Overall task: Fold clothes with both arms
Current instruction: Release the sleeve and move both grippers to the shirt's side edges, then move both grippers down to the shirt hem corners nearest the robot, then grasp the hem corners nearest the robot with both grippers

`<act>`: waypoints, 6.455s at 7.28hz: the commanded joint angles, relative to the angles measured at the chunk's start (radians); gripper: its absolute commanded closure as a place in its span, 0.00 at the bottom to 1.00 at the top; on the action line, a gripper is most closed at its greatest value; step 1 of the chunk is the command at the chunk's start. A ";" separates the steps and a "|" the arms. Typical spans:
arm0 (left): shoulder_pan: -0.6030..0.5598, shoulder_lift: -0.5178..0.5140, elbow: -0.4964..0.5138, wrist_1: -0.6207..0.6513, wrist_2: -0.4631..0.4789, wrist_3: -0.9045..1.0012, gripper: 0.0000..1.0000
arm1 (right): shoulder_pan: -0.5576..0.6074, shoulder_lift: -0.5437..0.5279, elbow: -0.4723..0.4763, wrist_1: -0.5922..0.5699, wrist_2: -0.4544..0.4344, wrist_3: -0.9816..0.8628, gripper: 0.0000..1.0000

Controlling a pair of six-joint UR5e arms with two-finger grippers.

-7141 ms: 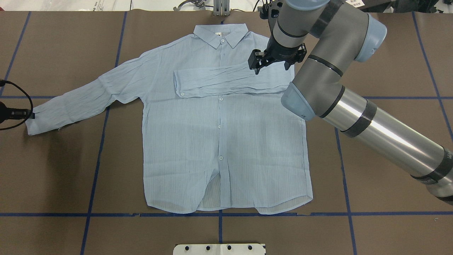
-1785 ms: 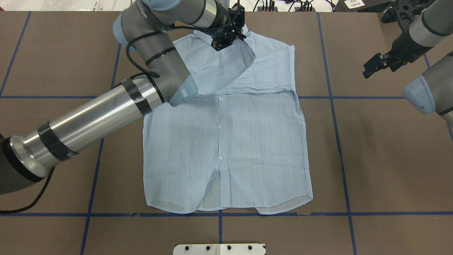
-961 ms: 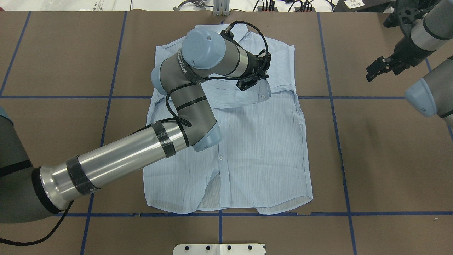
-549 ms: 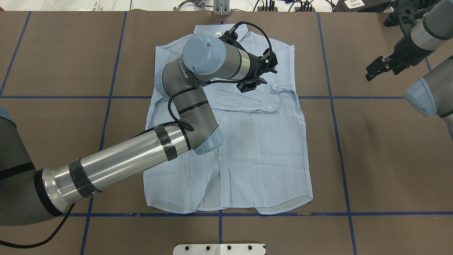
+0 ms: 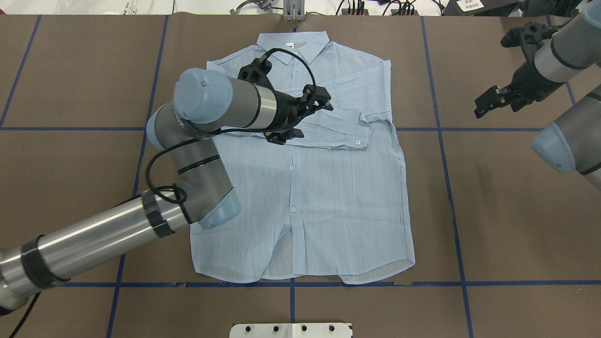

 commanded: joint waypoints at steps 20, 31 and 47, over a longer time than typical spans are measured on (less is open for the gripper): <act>-0.037 0.390 -0.553 0.383 -0.025 0.307 0.00 | -0.691 -0.128 0.224 0.068 -0.349 0.757 0.35; 0.009 0.494 -0.526 0.383 -0.025 0.301 0.00 | -0.686 -0.119 0.252 0.071 -0.355 0.760 1.00; 0.305 0.536 -0.503 0.567 0.120 0.195 0.47 | -0.642 -0.118 0.270 0.071 -0.350 0.789 1.00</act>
